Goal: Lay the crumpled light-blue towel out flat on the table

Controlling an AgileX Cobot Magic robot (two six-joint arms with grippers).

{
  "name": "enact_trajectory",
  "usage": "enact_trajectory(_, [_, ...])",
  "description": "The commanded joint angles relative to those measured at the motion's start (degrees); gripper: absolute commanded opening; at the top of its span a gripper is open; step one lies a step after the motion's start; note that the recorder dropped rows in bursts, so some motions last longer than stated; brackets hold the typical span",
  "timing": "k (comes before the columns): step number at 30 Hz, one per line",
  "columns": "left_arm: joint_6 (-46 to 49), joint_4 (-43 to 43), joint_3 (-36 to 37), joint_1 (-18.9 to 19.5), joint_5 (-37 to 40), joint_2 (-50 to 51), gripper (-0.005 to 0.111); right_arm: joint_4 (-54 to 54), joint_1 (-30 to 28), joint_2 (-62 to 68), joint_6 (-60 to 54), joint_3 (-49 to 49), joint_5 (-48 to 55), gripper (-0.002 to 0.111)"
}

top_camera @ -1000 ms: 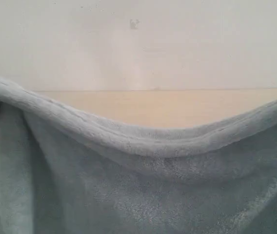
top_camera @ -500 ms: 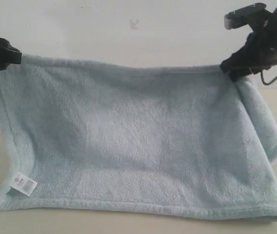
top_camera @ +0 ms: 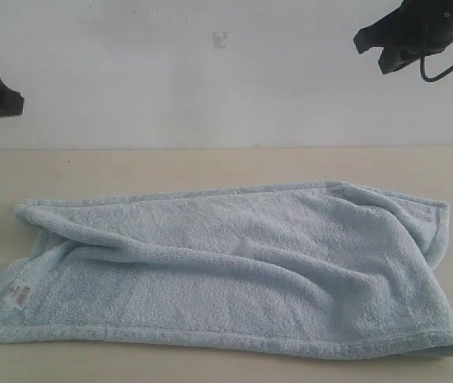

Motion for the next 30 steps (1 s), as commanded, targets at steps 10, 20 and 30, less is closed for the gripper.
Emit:
enact_trajectory(10, [-6.5, 6.3, 12.4, -0.1, 9.0, -0.8, 0.029, 5.0, -0.3, -8.6, -5.7, 21.6, -3.3, 0.003])
enact_trajectory(20, [-6.7, 5.4, 12.5, -0.3, 10.6, -0.8, 0.029, -4.9, -2.4, 0.8, 2.7, 27.0, -20.1, 0.003])
enact_trajectory(30, [-6.7, 4.9, 12.5, -0.3, 9.5, -0.7, 0.029, -5.4, -7.9, 13.1, 2.9, 19.7, -18.8, 0.003])
